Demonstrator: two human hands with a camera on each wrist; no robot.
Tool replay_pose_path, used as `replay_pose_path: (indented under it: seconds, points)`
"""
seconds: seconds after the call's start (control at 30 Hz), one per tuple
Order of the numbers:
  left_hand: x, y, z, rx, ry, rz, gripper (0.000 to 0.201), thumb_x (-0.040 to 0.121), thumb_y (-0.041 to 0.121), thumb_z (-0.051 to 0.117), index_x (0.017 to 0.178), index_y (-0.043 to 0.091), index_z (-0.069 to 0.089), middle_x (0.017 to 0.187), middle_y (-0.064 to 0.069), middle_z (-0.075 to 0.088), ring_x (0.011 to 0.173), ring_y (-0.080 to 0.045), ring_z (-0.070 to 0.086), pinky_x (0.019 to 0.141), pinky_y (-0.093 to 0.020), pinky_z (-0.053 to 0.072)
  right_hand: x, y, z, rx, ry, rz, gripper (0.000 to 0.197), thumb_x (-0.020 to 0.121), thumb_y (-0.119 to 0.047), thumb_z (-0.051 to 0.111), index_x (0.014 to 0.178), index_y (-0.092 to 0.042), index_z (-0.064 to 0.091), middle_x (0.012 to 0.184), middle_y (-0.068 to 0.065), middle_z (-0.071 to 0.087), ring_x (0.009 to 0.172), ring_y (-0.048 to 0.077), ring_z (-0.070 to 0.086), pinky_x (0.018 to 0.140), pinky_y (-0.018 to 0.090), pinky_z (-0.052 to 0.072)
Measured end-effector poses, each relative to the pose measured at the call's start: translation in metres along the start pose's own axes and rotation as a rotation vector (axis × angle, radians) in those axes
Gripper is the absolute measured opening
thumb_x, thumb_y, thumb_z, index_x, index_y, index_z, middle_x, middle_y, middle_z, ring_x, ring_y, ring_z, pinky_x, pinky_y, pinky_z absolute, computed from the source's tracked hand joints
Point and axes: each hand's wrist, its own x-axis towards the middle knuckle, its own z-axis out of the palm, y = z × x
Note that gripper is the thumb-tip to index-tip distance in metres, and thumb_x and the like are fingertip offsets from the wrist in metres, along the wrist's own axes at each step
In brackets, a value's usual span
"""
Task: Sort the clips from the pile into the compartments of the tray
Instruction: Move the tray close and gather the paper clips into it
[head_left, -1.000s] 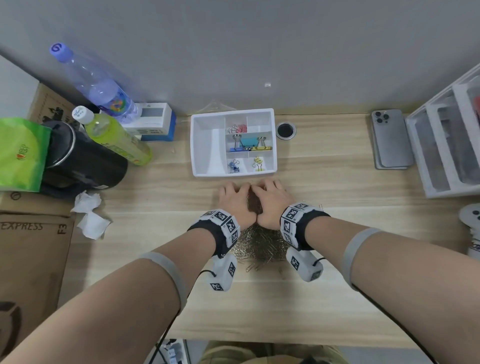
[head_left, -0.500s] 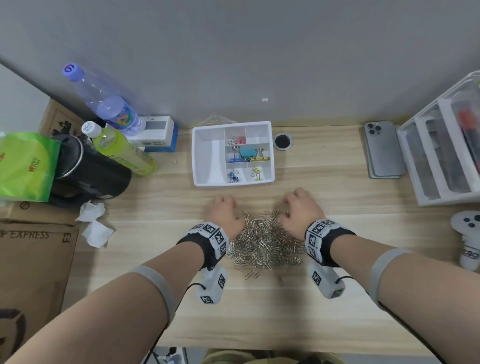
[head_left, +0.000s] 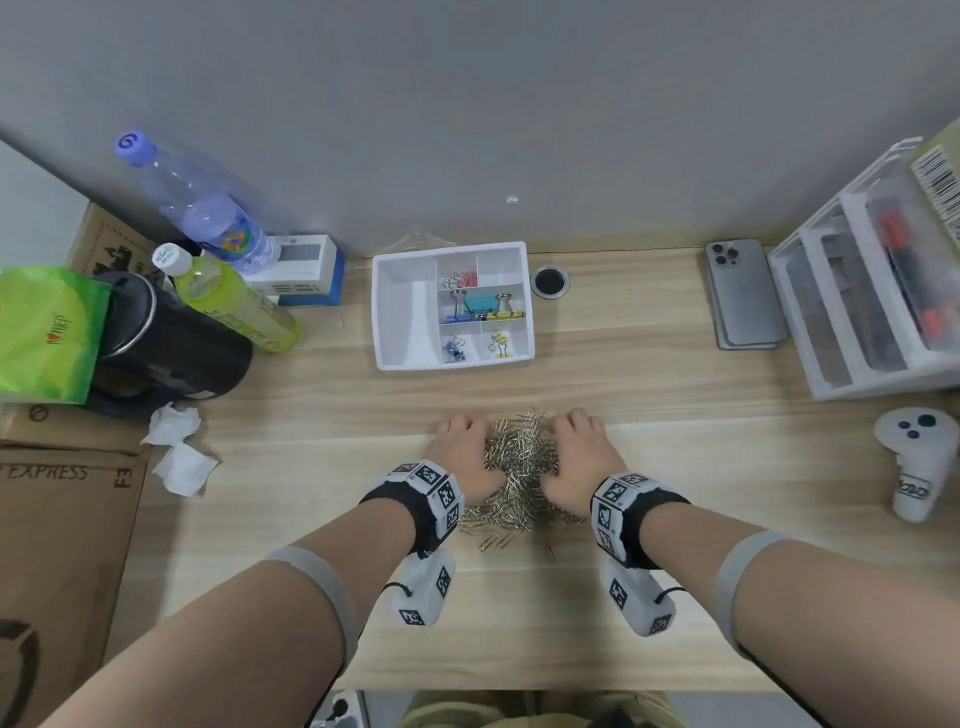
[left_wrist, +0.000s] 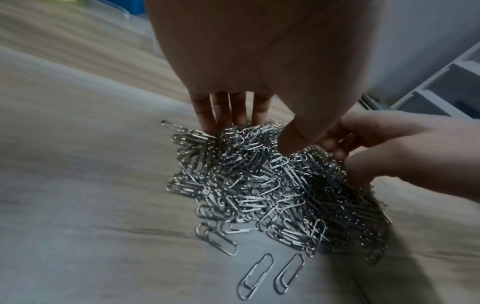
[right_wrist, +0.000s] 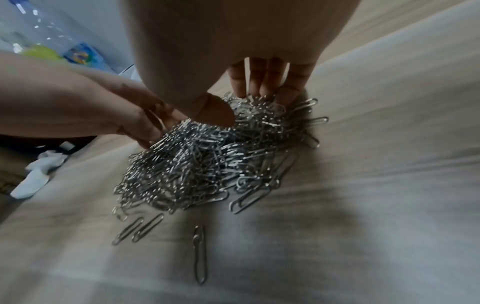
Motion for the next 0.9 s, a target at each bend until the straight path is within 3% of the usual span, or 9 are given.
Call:
replay_pose_path:
  seconds: [0.1,0.17,0.3,0.4,0.47,0.6,0.73,0.83,0.9]
  points:
    - [-0.005,0.001,-0.004,0.007,-0.033,-0.009,0.059,0.074,0.036,0.064,0.129,0.019,0.048,0.125,-0.005,0.044,0.121,-0.023,0.040,0.103,-0.041,0.044,-0.004,-0.005,-0.002,0.007,-0.049,-0.057,0.065,0.076,-0.027,0.064,0.136,-0.014,0.042,0.132,0.005,0.042,0.125,0.023,0.036,0.107,0.037,0.039]
    - [-0.007,-0.002,-0.011,0.010,0.007,-0.030,0.059,0.075,0.037,0.063,0.128,0.017,0.048,0.124,-0.006,0.045,0.120,-0.025,0.042,0.103,-0.041,0.043,-0.006,-0.004,-0.007,-0.005,0.019,-0.044,0.058,0.079,-0.028,0.061,0.134,-0.016,0.045,0.129,0.003,0.045,0.123,0.021,0.039,0.101,0.036,0.043]
    - [-0.010,-0.016,-0.021,0.014,0.069,-0.167,0.064,0.079,0.037,0.062,0.135,0.012,0.042,0.129,-0.009,0.043,0.125,-0.028,0.040,0.107,-0.041,0.041,-0.007,0.009,-0.017,-0.025,0.160,0.121,0.053,0.079,-0.028,0.060,0.128,-0.012,0.046,0.127,0.007,0.043,0.121,0.025,0.038,0.095,0.038,0.046]
    - [-0.013,-0.023,-0.015,0.068,0.069,-0.330,0.075,0.075,0.040,0.067,0.137,0.010,0.036,0.136,-0.013,0.039,0.127,-0.033,0.039,0.105,-0.043,0.042,-0.007,0.019,-0.017,0.005,0.095,0.254,0.065,0.073,-0.029,0.063,0.132,-0.011,0.041,0.131,0.010,0.037,0.123,0.028,0.034,0.101,0.040,0.043]
    - [-0.017,-0.023,-0.006,0.072,0.040,-0.394,0.082,0.068,0.042,0.073,0.134,0.014,0.033,0.132,-0.013,0.038,0.121,-0.033,0.042,0.098,-0.043,0.047,-0.010,0.020,-0.009,0.028,0.053,0.253,0.073,0.068,-0.025,0.065,0.134,-0.011,0.037,0.131,0.009,0.035,0.123,0.028,0.033,0.101,0.039,0.042]
    - [-0.021,-0.016,0.012,0.071,-0.024,-0.253,0.089,0.051,0.040,0.081,0.125,0.021,0.034,0.121,-0.007,0.039,0.111,-0.027,0.045,0.093,-0.040,0.052,-0.015,0.011,0.010,0.025,-0.045,0.069,0.080,0.063,-0.024,0.072,0.134,-0.013,0.037,0.128,0.007,0.035,0.118,0.025,0.036,0.102,0.037,0.042]
    - [-0.025,-0.006,0.017,-0.006,-0.072,-0.179,0.097,0.052,0.031,0.083,0.134,0.024,0.033,0.125,-0.004,0.036,0.114,-0.023,0.046,0.094,-0.036,0.052,-0.016,0.004,0.012,0.085,-0.070,0.033,0.085,0.066,-0.029,0.074,0.140,-0.012,0.037,0.131,0.006,0.036,0.123,0.025,0.039,0.105,0.039,0.041]
    - [-0.029,-0.007,0.008,-0.067,-0.049,-0.178,0.090,0.055,0.030,0.084,0.130,0.021,0.036,0.120,-0.004,0.036,0.108,-0.022,0.049,0.088,-0.034,0.055,-0.017,0.007,-0.001,0.082,0.003,0.060,0.071,0.075,-0.035,0.069,0.137,-0.012,0.043,0.132,0.005,0.042,0.123,0.024,0.045,0.102,0.037,0.044]
    - [-0.032,-0.013,0.000,-0.086,-0.005,-0.236,0.078,0.062,0.029,0.081,0.126,0.017,0.038,0.118,-0.005,0.039,0.106,-0.022,0.050,0.086,-0.033,0.055,-0.018,0.011,-0.014,0.043,0.038,0.112,0.049,0.082,-0.038,0.061,0.123,-0.012,0.053,0.122,0.006,0.053,0.109,0.024,0.055,0.092,0.036,0.048]
